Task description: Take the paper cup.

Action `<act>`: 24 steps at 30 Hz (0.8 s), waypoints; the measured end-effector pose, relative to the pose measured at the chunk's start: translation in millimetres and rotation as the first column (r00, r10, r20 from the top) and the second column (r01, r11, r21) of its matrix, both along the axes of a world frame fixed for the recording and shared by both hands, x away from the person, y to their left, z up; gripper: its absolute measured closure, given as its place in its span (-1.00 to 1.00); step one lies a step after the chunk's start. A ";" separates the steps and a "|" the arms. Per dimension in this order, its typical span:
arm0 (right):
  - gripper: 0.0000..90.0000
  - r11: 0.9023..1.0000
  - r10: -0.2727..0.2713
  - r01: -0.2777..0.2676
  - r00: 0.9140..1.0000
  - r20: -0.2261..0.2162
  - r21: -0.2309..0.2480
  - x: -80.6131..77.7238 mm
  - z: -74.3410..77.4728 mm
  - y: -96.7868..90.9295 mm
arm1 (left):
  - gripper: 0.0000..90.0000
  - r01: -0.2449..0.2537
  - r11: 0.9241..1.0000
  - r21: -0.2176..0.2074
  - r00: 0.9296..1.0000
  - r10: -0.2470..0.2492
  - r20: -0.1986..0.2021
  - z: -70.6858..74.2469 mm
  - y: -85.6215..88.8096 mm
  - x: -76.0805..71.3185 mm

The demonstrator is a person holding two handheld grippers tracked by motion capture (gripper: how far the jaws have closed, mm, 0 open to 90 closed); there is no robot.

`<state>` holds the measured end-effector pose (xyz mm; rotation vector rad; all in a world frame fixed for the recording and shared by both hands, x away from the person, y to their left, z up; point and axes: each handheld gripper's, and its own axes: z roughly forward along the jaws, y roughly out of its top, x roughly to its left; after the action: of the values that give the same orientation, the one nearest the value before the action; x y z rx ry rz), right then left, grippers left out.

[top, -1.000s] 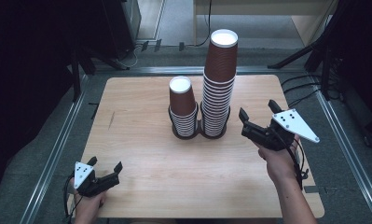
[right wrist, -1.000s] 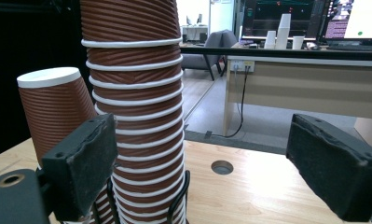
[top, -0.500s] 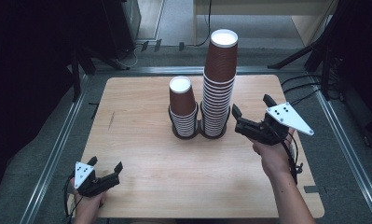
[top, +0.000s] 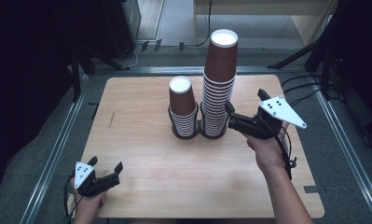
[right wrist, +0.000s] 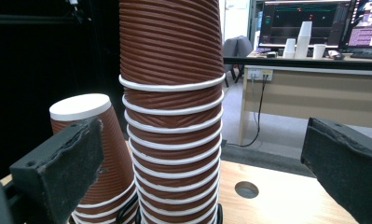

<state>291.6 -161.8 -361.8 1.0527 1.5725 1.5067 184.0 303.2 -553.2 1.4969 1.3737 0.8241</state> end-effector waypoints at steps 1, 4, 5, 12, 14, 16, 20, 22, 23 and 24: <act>-1.00 1.000 -0.003 0.003 1.000 0.002 -0.007 0.3 0.7 1.5 | -1.00 0.001 1.000 -0.001 1.000 -0.001 -0.001 0.0 0.0 0.0; -1.00 1.000 -0.011 0.011 1.000 0.006 -0.022 1.6 2.7 5.3 | -1.00 0.002 1.000 0.000 1.000 -0.002 -0.001 0.0 0.1 0.0; -1.00 1.000 -0.011 0.011 1.000 0.008 -0.019 2.0 3.4 6.7 | -1.00 0.002 1.000 0.000 1.000 -0.002 -0.001 0.0 0.1 0.0; -1.00 1.000 -0.012 0.012 1.000 0.004 -0.020 5.0 8.1 12.5 | -1.00 0.004 1.000 -0.002 1.000 -0.004 -0.001 0.0 0.2 -0.1; -1.00 1.000 -0.009 0.010 1.000 0.010 -0.018 5.8 10.0 14.1 | -1.00 0.004 1.000 -0.002 1.000 -0.004 -0.001 0.0 0.2 -0.1; -1.00 1.000 -0.009 0.009 1.000 0.014 -0.014 7.0 11.7 16.1 | -1.00 0.005 1.000 -0.003 1.000 -0.005 -0.001 0.0 0.2 -0.2; -1.00 1.000 -0.004 0.005 1.000 0.019 -0.012 9.5 14.2 19.6 | -1.00 0.005 1.000 -0.002 1.000 -0.005 -0.001 0.0 0.1 -0.2; -1.00 1.000 -0.004 0.005 1.000 0.022 -0.011 10.8 15.8 21.9 | -1.00 0.003 1.000 -0.001 1.000 -0.003 -0.001 0.0 0.0 -0.2; -1.00 1.000 -0.002 0.002 1.000 0.023 -0.009 11.3 16.7 23.3 | -1.00 0.003 1.000 0.000 1.000 -0.003 -0.001 -0.1 -0.1 -0.2; -1.00 1.000 -0.001 0.001 1.000 0.025 -0.008 11.8 17.6 24.7 | -1.00 0.004 1.000 0.001 1.000 -0.004 -0.001 -0.1 -0.1 -0.2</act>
<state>303.4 -137.1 -344.2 1.0265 1.5590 1.5066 183.8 303.1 -553.3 1.4998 1.3713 0.8218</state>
